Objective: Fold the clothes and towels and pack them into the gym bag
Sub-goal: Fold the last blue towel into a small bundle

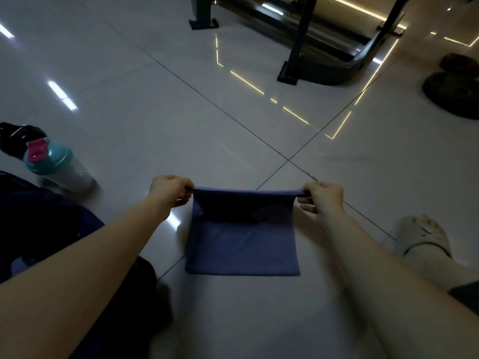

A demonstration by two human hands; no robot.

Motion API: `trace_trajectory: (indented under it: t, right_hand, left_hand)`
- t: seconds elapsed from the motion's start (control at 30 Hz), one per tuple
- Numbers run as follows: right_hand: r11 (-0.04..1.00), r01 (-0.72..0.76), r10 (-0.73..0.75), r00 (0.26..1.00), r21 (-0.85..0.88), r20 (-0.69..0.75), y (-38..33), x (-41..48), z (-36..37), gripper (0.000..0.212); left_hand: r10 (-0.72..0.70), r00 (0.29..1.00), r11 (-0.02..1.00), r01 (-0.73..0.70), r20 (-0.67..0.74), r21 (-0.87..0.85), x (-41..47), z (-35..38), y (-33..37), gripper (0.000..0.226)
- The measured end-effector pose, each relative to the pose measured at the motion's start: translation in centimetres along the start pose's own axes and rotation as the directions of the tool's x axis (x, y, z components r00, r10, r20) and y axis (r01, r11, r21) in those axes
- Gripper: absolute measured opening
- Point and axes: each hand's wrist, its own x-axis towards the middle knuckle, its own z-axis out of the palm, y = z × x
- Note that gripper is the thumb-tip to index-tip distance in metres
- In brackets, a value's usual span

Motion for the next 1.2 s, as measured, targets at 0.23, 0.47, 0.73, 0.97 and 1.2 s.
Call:
trace_trajectory:
  t: [0.23,0.47,0.73,0.97,1.2]
  right_hand:
    - [0.995,-0.104,0.104,0.995,-0.008,-0.009,3.7,-3.6,-2.1,0.005]
    - [0.987,-0.163,0.163,0.986,-0.014,0.023,8.5,-6.4,-3.9,0.008]
    - [0.965,-0.249,0.252,0.967,-0.087,0.024,11.3,-7.5,-4.9,0.004]
    - [0.932,-0.345,0.355,0.931,-0.113,0.085,14.1,-6.7,-5.3,0.025]
    - [0.901,-0.353,0.38,0.922,-0.253,0.068,15.8,-6.5,-5.3,0.022]
  left_hand:
    - [-0.123,0.99,0.992,0.121,-0.064,-0.034,-3.1,-0.3,-4.0,0.016]
    - [-0.075,0.992,0.95,0.102,-0.1,0.295,-5.6,-0.9,-7.6,0.02]
    - [-0.223,0.959,0.93,0.263,-0.173,0.256,-6.9,0.4,-11.3,0.007]
    - [-0.177,0.935,0.881,0.29,-0.309,0.374,-7.9,1.4,-14.4,0.004]
    - [-0.195,0.929,0.856,0.318,-0.316,0.407,-7.9,1.3,-15.8,0.01]
